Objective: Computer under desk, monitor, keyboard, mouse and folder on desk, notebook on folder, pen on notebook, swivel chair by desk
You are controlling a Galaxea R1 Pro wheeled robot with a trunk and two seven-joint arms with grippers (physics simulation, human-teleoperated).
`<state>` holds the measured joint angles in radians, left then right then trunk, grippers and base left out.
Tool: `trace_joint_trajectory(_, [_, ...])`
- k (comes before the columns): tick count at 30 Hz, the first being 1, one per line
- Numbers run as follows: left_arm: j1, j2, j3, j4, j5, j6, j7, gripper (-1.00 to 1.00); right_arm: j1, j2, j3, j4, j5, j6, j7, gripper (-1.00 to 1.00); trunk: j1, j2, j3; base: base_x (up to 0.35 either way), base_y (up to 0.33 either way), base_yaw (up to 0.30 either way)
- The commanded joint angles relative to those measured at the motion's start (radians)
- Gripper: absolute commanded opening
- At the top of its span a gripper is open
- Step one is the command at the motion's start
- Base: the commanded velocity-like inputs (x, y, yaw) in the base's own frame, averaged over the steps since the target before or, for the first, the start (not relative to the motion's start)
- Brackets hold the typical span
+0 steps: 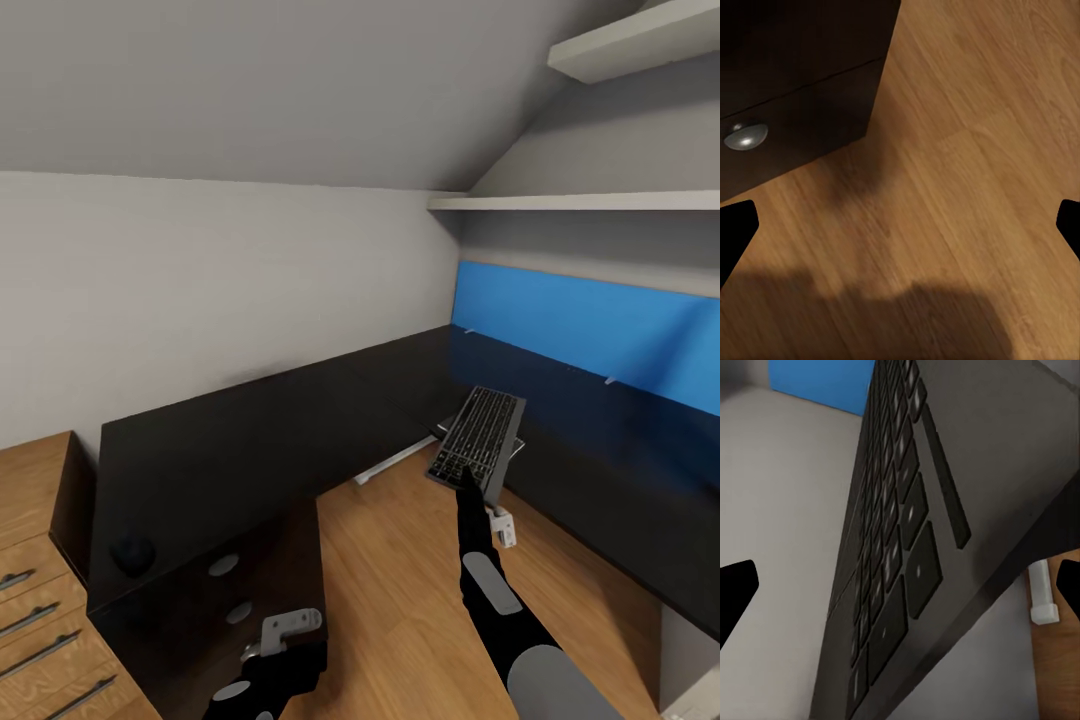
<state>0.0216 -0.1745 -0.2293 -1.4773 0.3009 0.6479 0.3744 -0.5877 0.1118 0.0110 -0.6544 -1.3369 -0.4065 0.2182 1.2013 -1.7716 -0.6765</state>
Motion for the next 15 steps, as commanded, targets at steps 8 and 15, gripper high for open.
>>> trace_joint_trajectory(8, [0.000,0.000,-0.001,-0.001,0.012,0.002,0.009,1.00,-0.001,-0.001,0.001,0.001,-0.007,-0.001,0.007,1.00,0.000,0.000,-0.001,0.008,0.005,0.000])
trace_joint_trajectory(15, [0.000,0.000,-0.001,-0.001,0.012,0.002,0.009,1.00,-0.001,-0.004,0.001,-0.001,-0.002,0.002,0.006,-1.00,0.000,0.000,-0.001,0.000,0.000,0.000])
